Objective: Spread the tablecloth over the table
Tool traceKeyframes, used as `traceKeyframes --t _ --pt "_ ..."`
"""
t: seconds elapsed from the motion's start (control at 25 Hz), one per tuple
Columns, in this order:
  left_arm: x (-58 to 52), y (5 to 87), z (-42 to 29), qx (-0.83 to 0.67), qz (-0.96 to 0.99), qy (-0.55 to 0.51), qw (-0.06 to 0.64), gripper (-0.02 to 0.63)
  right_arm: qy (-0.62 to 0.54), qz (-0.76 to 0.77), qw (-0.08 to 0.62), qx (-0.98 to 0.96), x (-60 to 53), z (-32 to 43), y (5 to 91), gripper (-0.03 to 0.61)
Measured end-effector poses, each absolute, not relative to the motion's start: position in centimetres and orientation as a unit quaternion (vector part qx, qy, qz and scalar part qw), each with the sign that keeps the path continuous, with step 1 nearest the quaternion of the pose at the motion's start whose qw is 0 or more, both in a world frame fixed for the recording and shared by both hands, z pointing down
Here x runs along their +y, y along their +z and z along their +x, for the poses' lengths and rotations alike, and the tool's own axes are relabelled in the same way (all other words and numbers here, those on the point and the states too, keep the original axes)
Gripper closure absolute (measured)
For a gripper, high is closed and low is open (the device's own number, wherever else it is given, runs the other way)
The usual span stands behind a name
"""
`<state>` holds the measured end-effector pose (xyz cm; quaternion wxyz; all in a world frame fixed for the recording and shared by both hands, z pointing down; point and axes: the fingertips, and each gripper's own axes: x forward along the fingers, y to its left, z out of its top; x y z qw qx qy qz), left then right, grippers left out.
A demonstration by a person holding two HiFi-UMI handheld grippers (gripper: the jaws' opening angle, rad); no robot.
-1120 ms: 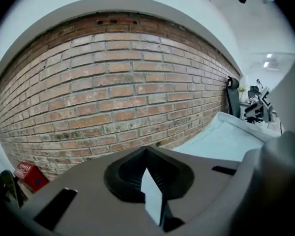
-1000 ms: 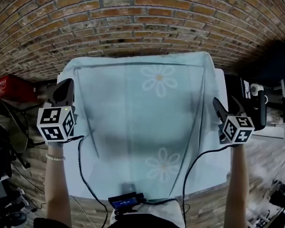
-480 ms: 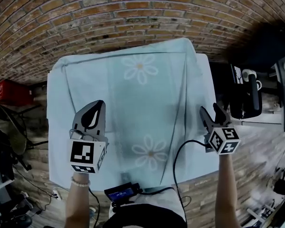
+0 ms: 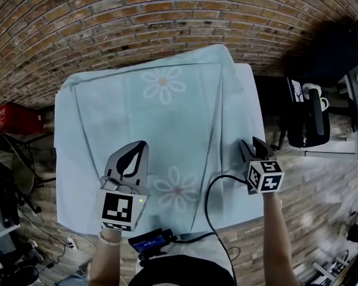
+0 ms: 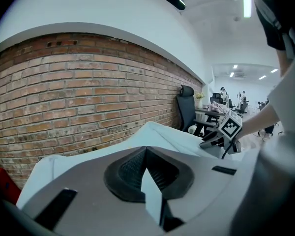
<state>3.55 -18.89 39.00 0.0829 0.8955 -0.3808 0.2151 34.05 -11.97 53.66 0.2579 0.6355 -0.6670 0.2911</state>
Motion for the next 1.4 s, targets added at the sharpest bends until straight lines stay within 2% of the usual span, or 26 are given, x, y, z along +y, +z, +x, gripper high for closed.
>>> traceKeyframes --t 0.12,0.16,0.52,1.08,1.4 --pt "-18.6 39.1 4.0 -0.382 0.894 0.22 0.076 0.598 0.275 0.641 0.28 -0.659 -12.3 34.8 53.7 0.531" --pt "-18.6 39.1 4.1 -0.383 0.894 0.221 0.076 0.598 0.273 0.643 0.28 -0.659 -12.4 35.1 53.6 0.537" --pt "-18.2 39.7 5.7 -0.383 0.893 0.225 0.073 0.598 0.225 0.677 0.286 -0.64 -15.5 40.9 51.4 0.545" --pt "-18.3 41.0 6.7 -0.393 0.887 0.231 0.077 0.598 0.14 0.72 0.302 -0.61 -26.4 49.4 47.9 0.545" --pt "-18.7 41.6 7.5 -0.4 0.884 0.229 0.081 0.598 0.137 0.736 0.311 -0.585 -30.2 53.6 47.8 0.545"
